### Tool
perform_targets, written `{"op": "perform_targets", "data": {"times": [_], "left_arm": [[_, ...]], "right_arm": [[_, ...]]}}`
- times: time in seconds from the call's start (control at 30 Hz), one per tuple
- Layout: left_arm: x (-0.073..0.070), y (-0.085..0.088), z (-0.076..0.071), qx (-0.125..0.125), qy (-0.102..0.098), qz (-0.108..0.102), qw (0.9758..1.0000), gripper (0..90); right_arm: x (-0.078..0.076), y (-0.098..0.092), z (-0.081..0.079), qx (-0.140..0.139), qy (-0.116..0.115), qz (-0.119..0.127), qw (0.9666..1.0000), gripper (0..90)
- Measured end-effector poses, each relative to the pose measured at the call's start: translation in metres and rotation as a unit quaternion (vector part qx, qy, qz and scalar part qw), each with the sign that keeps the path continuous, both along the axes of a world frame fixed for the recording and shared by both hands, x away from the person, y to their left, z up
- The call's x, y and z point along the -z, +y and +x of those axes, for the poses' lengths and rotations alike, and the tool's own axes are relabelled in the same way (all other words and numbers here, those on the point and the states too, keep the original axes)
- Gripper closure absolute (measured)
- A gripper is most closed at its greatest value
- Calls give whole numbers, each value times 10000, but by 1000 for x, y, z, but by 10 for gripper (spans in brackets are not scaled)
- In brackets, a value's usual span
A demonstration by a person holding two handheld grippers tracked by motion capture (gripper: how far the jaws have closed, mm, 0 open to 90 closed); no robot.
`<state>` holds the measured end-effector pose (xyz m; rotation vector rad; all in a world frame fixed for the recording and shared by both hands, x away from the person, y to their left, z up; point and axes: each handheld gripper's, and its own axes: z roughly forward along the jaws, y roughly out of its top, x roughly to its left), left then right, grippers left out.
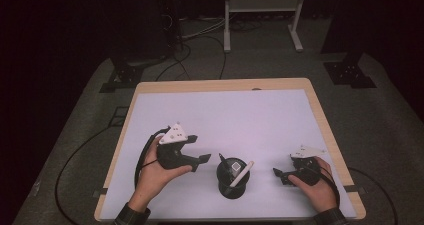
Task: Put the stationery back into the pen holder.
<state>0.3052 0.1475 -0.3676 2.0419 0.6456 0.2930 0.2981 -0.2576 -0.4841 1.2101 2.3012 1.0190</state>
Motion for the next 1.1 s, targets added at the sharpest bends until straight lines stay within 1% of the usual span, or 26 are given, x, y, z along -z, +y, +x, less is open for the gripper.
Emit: {"op": "perform_targets", "data": {"times": [0.13, 0.17, 0.47, 0.6, 0.77, 0.83, 1.1], "left_arm": [[3, 8, 1, -121, 44, 76, 9999, 166], [3, 8, 1, -121, 44, 76, 9999, 145], [14, 27, 1, -361, 129, 185, 9991, 108], [19, 38, 0, -497, 162, 184, 9985, 102], [24, 51, -2, -698, 166, 245, 9971, 99], [26, 56, -3, -772, 151, 310, 9964, 98], [40, 70, -7, -953, 231, 412, 9943, 92]], "right_arm": [[0, 0, 0, -1, 1, -1, 10000, 123], [0, 0, 0, -1, 1, -1, 10000, 123], [0, 0, 0, -6, -2, -10, 10000, 122], [0, 0, 0, -7, -4, -13, 10000, 122], [0, 0, 0, -8, -6, -16, 10000, 122], [0, 0, 0, -7, -4, -15, 10000, 122], [0, 0, 0, -10, -8, -19, 10000, 122]]}}
